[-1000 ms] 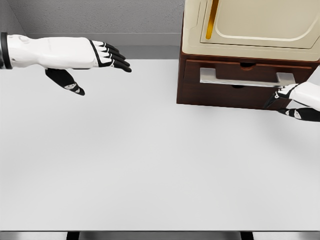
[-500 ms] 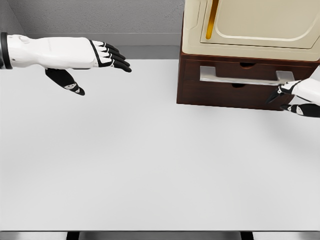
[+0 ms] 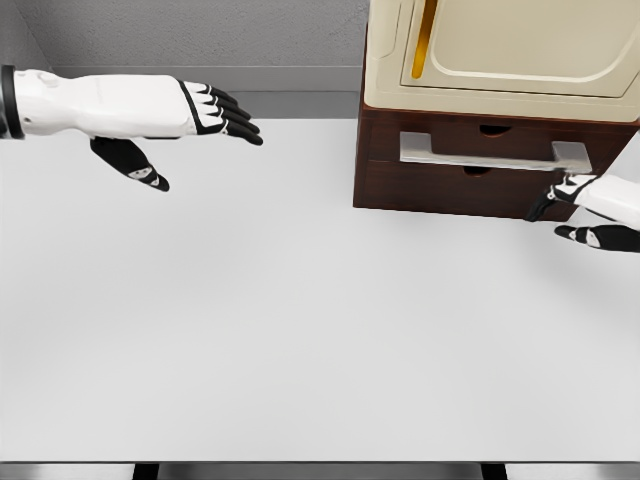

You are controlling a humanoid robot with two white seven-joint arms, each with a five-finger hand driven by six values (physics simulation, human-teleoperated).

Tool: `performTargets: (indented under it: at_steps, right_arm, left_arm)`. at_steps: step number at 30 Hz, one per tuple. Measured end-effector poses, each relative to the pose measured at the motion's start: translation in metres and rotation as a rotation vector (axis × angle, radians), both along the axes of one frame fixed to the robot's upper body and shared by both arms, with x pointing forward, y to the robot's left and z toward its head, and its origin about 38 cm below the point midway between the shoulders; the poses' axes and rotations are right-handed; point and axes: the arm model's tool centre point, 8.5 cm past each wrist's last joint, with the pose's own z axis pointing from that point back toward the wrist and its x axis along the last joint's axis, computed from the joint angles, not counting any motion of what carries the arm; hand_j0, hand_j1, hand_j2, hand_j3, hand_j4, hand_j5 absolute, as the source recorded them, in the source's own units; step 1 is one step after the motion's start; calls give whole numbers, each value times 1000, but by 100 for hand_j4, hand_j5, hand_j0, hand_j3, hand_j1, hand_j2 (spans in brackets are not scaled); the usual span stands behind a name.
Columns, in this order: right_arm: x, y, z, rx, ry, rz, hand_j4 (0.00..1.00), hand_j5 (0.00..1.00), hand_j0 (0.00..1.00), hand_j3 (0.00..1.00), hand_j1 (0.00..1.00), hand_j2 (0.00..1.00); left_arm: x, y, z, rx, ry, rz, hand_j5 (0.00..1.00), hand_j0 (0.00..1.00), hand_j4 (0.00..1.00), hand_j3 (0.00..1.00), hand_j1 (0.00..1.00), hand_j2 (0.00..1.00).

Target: Put the switch into the drawer with left arm, and close the drawer with right arm

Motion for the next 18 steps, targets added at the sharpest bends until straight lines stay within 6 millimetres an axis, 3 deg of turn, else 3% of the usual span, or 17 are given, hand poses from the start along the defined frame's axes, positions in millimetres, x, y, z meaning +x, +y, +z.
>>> performTargets:
  at_steps: [3, 6, 7, 8, 9, 18]
  right_arm:
    - [-5, 4, -4, -15, 2, 16, 57, 57, 57, 57, 57, 57]
    - [-22, 14, -21, -36, 48, 54, 58, 58, 58, 58, 58, 58]
    - [-28, 20, -23, -40, 53, 75, 65, 65, 65, 65, 65, 65]
    - [-30, 26, -20, -42, 46, 97, 91, 91, 91, 91, 91, 91]
    - [-33, 31, -19, -43, 41, 115, 100, 100, 100, 100, 100, 100]
    - [-37, 44, -11, -48, 17, 157, 100, 100, 100, 100, 100, 100]
  left_arm:
    - [0, 0, -1, 0, 2, 0, 100, 100, 100, 100, 100, 100]
    - [0, 0, -2, 1, 4, 0, 100, 100, 100, 100, 100, 100]
    - [-1, 1, -7, 1, 14, 1, 100, 100, 100, 100, 100, 100]
    - [-1, 1, -8, 1, 18, 2, 100, 100, 100, 100, 100, 100]
    - [-2, 2, -14, 2, 32, 4, 100, 100, 100, 100, 100, 100]
    - [-3, 6, -25, 7, 56, 14, 100, 100, 100, 100, 100, 100]
